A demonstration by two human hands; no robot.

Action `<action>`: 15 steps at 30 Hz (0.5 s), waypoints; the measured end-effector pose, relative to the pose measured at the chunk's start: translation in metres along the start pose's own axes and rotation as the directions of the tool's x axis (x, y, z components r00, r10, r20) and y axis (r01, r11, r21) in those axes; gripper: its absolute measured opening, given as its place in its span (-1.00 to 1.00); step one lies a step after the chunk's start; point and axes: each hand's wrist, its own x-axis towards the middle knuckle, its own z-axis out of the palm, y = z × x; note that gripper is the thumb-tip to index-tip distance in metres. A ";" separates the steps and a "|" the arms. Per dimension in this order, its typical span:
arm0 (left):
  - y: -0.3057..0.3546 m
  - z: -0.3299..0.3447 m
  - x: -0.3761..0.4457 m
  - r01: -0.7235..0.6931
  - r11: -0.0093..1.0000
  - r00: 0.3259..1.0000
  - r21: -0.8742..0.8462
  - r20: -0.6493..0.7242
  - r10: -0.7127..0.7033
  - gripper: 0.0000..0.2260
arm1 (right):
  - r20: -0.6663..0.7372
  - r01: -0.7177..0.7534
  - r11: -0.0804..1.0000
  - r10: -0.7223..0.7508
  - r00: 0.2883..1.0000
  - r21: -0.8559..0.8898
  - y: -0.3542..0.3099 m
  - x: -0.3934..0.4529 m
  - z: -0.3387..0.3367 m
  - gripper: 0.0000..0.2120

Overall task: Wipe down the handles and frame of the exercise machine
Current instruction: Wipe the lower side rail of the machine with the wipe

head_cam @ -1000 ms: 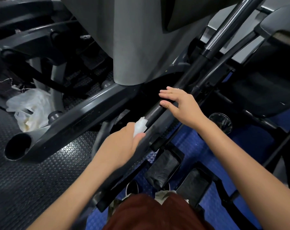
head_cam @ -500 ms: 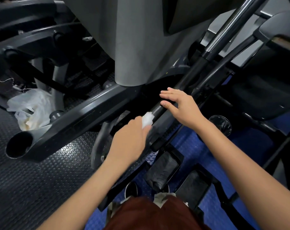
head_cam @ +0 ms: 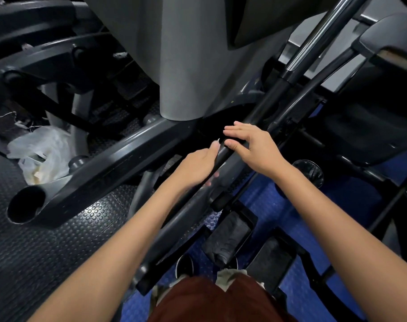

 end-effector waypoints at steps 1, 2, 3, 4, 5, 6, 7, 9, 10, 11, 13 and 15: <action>0.002 0.000 -0.001 0.017 0.999 1.000 -0.036 0.006 -0.017 -0.40 | 0.003 0.001 1.000 -0.001 1.000 -0.006 0.000 0.000 0.000 -0.66; 0.003 -0.002 -0.007 0.002 1.000 1.000 0.019 -0.006 -0.002 -0.44 | 0.005 0.001 1.000 -0.001 1.000 -0.008 0.000 0.000 0.000 -0.66; 0.000 -0.003 -0.016 -0.049 0.985 0.998 0.164 -0.026 0.054 -0.52 | 0.005 0.000 1.000 0.000 1.000 -0.005 0.000 0.000 0.000 -0.66; -0.005 -0.002 -0.026 -0.087 0.948 0.993 0.306 -0.048 0.106 -0.63 | 0.002 -0.001 1.000 0.001 1.000 0.001 0.000 0.000 0.000 -0.66; -0.012 0.000 -0.040 -0.104 0.905 0.987 0.412 -0.069 0.145 -0.69 | -0.001 -0.003 1.000 0.003 1.000 0.008 0.000 0.000 0.001 -0.66; -0.021 0.002 -0.053 -0.090 0.887 0.983 0.454 -0.103 0.152 -0.71 | -0.005 -0.004 1.000 0.004 1.000 0.015 0.001 0.000 0.001 -0.66; -0.030 0.004 -0.066 -0.076 0.872 0.977 0.484 -0.138 0.162 -0.70 | -0.008 -0.005 1.000 0.006 1.000 0.021 0.001 0.000 0.002 -0.66; -0.041 0.008 -0.083 -0.036 0.817 0.966 0.575 -0.188 0.175 -0.63 | -0.010 -0.007 1.000 0.007 1.000 0.028 0.002 0.000 0.002 -0.66; -0.045 0.011 -0.087 -0.022 0.777 0.968 0.629 -0.181 0.175 -0.60 | -0.010 -0.008 0.999 0.009 1.000 0.031 0.002 0.000 0.003 -0.66; -0.047 0.012 -0.086 -0.014 0.722 0.968 0.692 -0.171 0.182 -0.58 | -0.011 -0.009 0.999 0.009 1.000 0.034 0.003 0.000 0.003 -0.66; -0.038 0.013 -0.073 -0.016 0.651 0.968 0.759 -0.151 0.199 -0.54 | -0.015 -0.005 0.999 0.005 1.000 0.034 0.004 0.000 0.003 -0.67; -0.022 0.018 -0.049 -0.056 0.646 0.955 0.761 -0.148 0.258 -0.55 | -0.018 -0.001 0.999 0.001 1.000 0.037 0.004 0.000 0.003 -0.67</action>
